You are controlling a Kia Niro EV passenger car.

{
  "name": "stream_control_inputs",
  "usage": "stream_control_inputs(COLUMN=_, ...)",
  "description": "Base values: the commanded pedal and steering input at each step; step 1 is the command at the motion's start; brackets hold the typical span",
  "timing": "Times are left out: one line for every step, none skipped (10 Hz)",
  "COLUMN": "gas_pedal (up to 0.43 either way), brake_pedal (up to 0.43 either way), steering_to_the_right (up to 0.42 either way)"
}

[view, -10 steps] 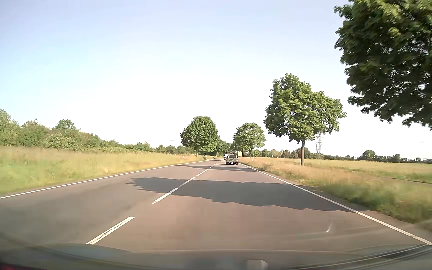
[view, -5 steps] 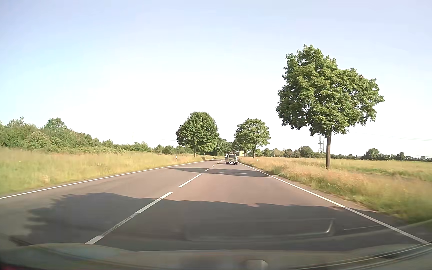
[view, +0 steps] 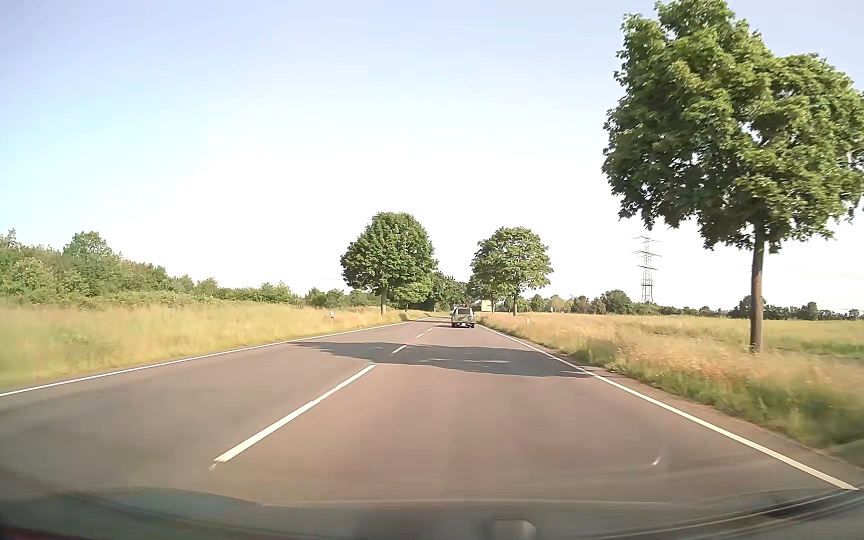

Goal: Follow the waypoints while adhering to traffic rules and regulations

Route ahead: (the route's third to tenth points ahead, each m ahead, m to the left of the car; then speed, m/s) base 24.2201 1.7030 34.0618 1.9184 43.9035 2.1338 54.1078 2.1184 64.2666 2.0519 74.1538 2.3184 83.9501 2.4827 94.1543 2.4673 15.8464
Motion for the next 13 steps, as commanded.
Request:
stream_control_inputs(gas_pedal=0.177, brake_pedal=0.03, steering_to_the_right=-0.001)
stream_control_inputs(gas_pedal=0.177, brake_pedal=0.03, steering_to_the_right=-0.001)
stream_control_inputs(gas_pedal=0.177, brake_pedal=0.03, steering_to_the_right=-0.001)
stream_control_inputs(gas_pedal=0.177, brake_pedal=0.03, steering_to_the_right=-0.001)
stream_control_inputs(gas_pedal=0.177, brake_pedal=0.03, steering_to_the_right=-0.001)
stream_control_inputs(gas_pedal=0.177, brake_pedal=0.03, steering_to_the_right=0.0)
stream_control_inputs(gas_pedal=0.177, brake_pedal=0.03, steering_to_the_right=0.0)
stream_control_inputs(gas_pedal=0.177, brake_pedal=0.03, steering_to_the_right=-0.001)
stream_control_inputs(gas_pedal=0.177, brake_pedal=0.03, steering_to_the_right=-0.001)
stream_control_inputs(gas_pedal=0.177, brake_pedal=0.03, steering_to_the_right=0.0)
stream_control_inputs(gas_pedal=0.177, brake_pedal=0.03, steering_to_the_right=0.0)
stream_control_inputs(gas_pedal=0.177, brake_pedal=0.03, steering_to_the_right=-0.001)
stream_control_inputs(gas_pedal=0.177, brake_pedal=0.03, steering_to_the_right=-0.001)
